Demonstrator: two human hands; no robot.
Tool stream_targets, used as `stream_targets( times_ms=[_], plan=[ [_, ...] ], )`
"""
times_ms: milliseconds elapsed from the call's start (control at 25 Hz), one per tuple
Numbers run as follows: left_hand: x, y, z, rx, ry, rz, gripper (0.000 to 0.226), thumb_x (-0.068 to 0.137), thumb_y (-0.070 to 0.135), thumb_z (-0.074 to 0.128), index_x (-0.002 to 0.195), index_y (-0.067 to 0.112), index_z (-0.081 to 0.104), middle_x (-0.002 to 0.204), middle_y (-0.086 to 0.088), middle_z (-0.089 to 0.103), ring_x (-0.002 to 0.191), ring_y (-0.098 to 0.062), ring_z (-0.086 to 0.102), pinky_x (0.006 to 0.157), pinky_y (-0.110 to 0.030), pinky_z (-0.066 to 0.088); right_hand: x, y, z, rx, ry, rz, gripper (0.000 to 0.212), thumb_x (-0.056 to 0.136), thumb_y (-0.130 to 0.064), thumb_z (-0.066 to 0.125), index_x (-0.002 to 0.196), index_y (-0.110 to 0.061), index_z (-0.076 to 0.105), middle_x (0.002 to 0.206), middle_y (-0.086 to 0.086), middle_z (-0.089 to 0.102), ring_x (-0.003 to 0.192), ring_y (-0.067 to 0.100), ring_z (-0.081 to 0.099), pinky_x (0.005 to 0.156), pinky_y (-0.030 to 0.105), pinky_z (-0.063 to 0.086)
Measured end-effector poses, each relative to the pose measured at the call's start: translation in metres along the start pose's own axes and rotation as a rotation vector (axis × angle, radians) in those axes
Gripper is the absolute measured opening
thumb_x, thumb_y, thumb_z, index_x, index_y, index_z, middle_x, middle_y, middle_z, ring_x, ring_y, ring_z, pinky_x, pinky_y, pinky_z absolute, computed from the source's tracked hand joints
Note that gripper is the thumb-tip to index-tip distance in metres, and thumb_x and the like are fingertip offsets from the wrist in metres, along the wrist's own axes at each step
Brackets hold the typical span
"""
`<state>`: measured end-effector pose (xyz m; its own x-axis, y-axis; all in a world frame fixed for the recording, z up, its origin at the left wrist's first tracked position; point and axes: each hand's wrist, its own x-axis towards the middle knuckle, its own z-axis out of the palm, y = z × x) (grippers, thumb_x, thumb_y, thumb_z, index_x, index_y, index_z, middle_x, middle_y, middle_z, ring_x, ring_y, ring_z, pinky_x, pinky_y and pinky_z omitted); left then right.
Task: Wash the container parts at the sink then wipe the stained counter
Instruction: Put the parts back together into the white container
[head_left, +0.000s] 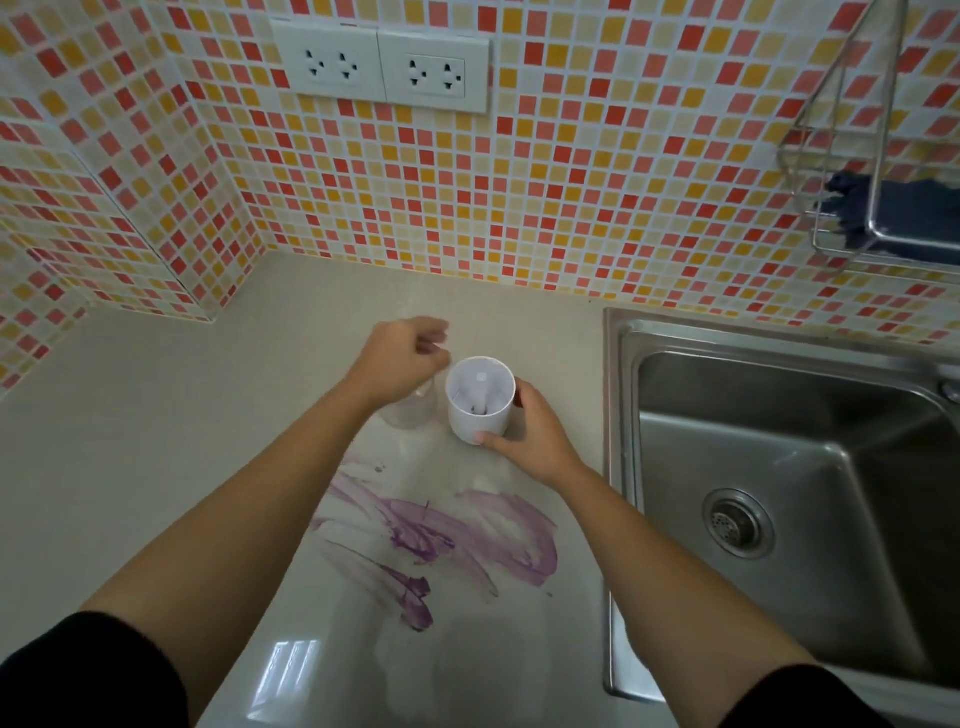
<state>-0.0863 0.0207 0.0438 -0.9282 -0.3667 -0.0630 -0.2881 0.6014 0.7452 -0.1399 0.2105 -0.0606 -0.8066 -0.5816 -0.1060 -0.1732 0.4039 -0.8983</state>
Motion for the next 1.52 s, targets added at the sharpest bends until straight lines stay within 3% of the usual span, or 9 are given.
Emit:
stream_targets(
  times_ms=[120, 200, 280, 400, 560, 920, 1080, 1280, 1520],
  plan=[
    [0.002, -0.037, -0.020, 0.161, -0.045, -0.130, 0.082, 0.076, 0.013, 0.071, 0.146, 0.011, 0.028, 0.146, -0.013, 0.039, 0.128, -0.025, 0.043, 0.099, -0.031, 0.038, 0.000, 0.000, 0.003, 0.062, -0.023, 0.021, 0.093, 0.054, -0.023, 0.090, 0.131, -0.020, 0.037, 0.125, -0.010, 0.051, 0.112, 0.005, 0.050, 0.090, 0.018, 0.041],
    [-0.002, -0.057, -0.016, 0.260, -0.208, -0.183, 0.100, 0.072, 0.021, 0.077, 0.149, 0.014, 0.014, 0.155, -0.010, 0.021, 0.140, -0.026, 0.024, 0.109, -0.036, 0.028, 0.001, 0.001, 0.010, 0.093, 0.004, 0.051, 0.091, 0.054, -0.018, 0.090, 0.128, -0.021, 0.038, 0.122, -0.008, 0.053, 0.109, 0.009, 0.053, 0.088, 0.021, 0.045],
    [-0.004, -0.067, -0.003, 0.177, -0.260, -0.174, 0.092, 0.075, 0.022, 0.075, 0.148, 0.019, 0.020, 0.151, -0.009, 0.030, 0.136, -0.027, 0.031, 0.105, -0.033, 0.031, 0.002, -0.001, 0.015, 0.127, 0.041, 0.090, 0.083, 0.056, -0.021, 0.089, 0.124, -0.021, 0.041, 0.120, -0.004, 0.056, 0.106, 0.013, 0.057, 0.084, 0.028, 0.050],
    [-0.002, -0.070, 0.011, 0.062, -0.120, -0.196, 0.049, 0.090, 0.021, 0.055, 0.137, 0.022, 0.040, 0.131, -0.017, 0.052, 0.110, -0.032, 0.053, 0.087, -0.033, 0.044, -0.005, -0.005, 0.008, 0.192, 0.070, 0.156, 0.075, 0.061, -0.022, 0.087, 0.122, -0.022, 0.042, 0.117, -0.004, 0.055, 0.100, 0.009, 0.056, 0.075, 0.021, 0.051],
    [0.002, -0.057, 0.023, -0.064, -0.058, -0.313, 0.028, 0.097, 0.015, 0.035, 0.115, 0.012, 0.056, 0.121, -0.019, 0.055, 0.092, -0.033, 0.054, 0.079, -0.044, 0.056, -0.018, -0.003, -0.028, 0.193, 0.164, 0.166, 0.076, 0.058, -0.024, 0.088, 0.117, -0.028, 0.040, 0.120, -0.002, 0.051, 0.104, 0.017, 0.056, 0.075, 0.029, 0.053],
    [0.006, -0.001, 0.083, -0.147, -0.161, -0.254, 0.032, 0.093, 0.013, 0.037, 0.116, 0.010, 0.058, 0.120, -0.021, 0.057, 0.104, -0.038, 0.058, 0.087, -0.043, 0.053, -0.051, -0.009, -0.118, -0.300, 0.169, 0.106, 0.086, 0.052, -0.026, 0.087, 0.124, -0.017, 0.041, 0.116, -0.001, 0.037, 0.103, 0.016, 0.046, 0.068, 0.015, 0.039],
    [0.002, -0.003, 0.080, -0.297, -0.243, -0.300, 0.041, 0.087, 0.023, 0.054, 0.128, 0.019, 0.051, 0.120, -0.010, 0.054, 0.105, -0.029, 0.056, 0.087, -0.036, 0.051, -0.048, -0.017, -0.128, -0.489, 0.055, 0.094, 0.088, 0.051, -0.030, 0.086, 0.126, -0.017, 0.041, 0.114, -0.002, 0.034, 0.104, 0.017, 0.044, 0.078, 0.026, 0.041],
    [-0.012, -0.023, 0.086, -0.444, -0.347, -0.194, 0.088, 0.065, 0.012, 0.067, 0.143, 0.025, 0.029, 0.138, 0.000, 0.043, 0.117, -0.021, 0.050, 0.092, -0.037, 0.049, -0.034, -0.038, -0.139, -0.540, -0.013, 0.100, 0.086, 0.055, -0.029, 0.085, 0.130, -0.019, 0.044, 0.116, 0.001, 0.035, 0.105, 0.019, 0.044, 0.086, 0.029, 0.040],
    [-0.016, -0.024, 0.107, -0.386, -0.190, -0.017, 0.091, 0.066, 0.018, 0.084, 0.140, 0.017, 0.031, 0.128, 0.006, 0.045, 0.115, -0.010, 0.045, 0.093, -0.021, 0.036, -0.012, -0.075, -0.130, -0.565, -0.138, 0.049, 0.085, 0.064, -0.034, 0.081, 0.136, -0.024, 0.037, 0.123, 0.002, 0.041, 0.111, 0.021, 0.045, 0.091, 0.034, 0.043]
  ],
)
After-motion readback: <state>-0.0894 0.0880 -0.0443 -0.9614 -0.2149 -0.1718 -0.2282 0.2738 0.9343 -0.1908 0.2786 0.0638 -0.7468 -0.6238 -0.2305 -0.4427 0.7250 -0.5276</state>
